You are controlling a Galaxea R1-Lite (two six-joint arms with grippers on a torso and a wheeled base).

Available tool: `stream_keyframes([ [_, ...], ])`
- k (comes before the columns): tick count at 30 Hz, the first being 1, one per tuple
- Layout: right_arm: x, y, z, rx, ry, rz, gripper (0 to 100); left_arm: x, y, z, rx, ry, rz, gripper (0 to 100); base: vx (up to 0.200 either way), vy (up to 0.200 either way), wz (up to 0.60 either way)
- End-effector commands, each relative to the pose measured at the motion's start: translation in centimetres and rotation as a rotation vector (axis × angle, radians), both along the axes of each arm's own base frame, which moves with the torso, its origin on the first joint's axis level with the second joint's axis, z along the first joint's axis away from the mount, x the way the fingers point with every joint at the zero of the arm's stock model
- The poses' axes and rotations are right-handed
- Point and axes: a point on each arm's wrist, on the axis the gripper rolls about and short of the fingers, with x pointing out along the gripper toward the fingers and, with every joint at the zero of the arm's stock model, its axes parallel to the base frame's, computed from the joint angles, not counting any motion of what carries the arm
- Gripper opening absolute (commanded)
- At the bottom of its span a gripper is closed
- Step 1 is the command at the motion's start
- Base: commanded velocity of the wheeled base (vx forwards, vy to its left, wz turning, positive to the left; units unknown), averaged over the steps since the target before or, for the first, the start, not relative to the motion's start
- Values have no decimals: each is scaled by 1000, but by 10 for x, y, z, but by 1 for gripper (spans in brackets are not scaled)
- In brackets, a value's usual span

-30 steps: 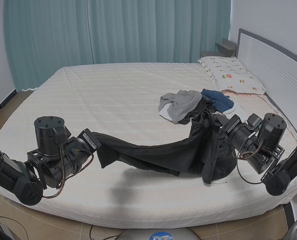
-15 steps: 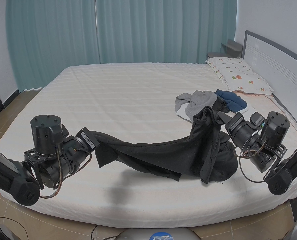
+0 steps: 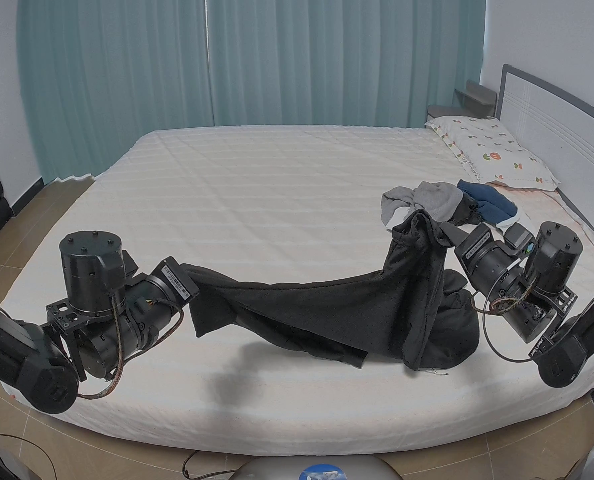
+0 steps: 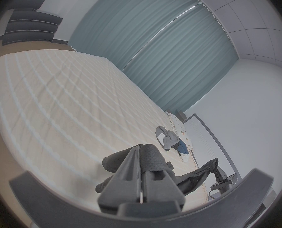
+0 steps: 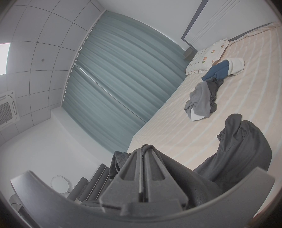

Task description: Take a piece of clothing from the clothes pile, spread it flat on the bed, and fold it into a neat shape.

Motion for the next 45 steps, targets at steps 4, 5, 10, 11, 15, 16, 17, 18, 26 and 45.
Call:
stream_keyframes([
  [4, -3, -1, 5, 5, -16, 3, 0, 0, 0, 0, -1, 0, 0, 0, 0, 200, 0],
  [5, -4, -2, 6, 6, -17, 6, 0, 0, 0, 0, -1, 0, 0, 0, 0, 0, 0],
  [10, -6, -2, 8, -4, -24, 8, 0, -1, -1, 0, -2, -1, -5, 0, 0, 0, 0],
  [11, -6, -2, 8, -4, -25, 8, 0, -1, -1, 0, -2, -1, -6, 0, 0, 0, 0],
  [15, -3, -7, 15, -27, -53, 5, 0, -4, -9, -3, 0, 11, -39, 0, 0, 0, 0],
  [16, -3, -7, 15, -29, -54, 3, 0, -4, -9, -3, 3, 10, -42, 0, 0, 0, 0],
  [17, -6, -9, 20, -49, -75, 7, 0, -7, -12, -4, 4, 16, -55, 0, 0, 0, 0],
  [18, -7, -9, 21, -50, -77, 8, 0, -7, -12, -4, 3, 17, -56, 0, 0, 0, 0],
  [26, -52, -19, 51, -71, -122, 37, 0, -17, -7, 12, -15, -33, -58, 0, -175, 0, 0],
  [45, -142, -73, 212, -58, -351, -65, 0, -51, 11, 129, -65, -214, -73, 0, -147, 0, 0],
])
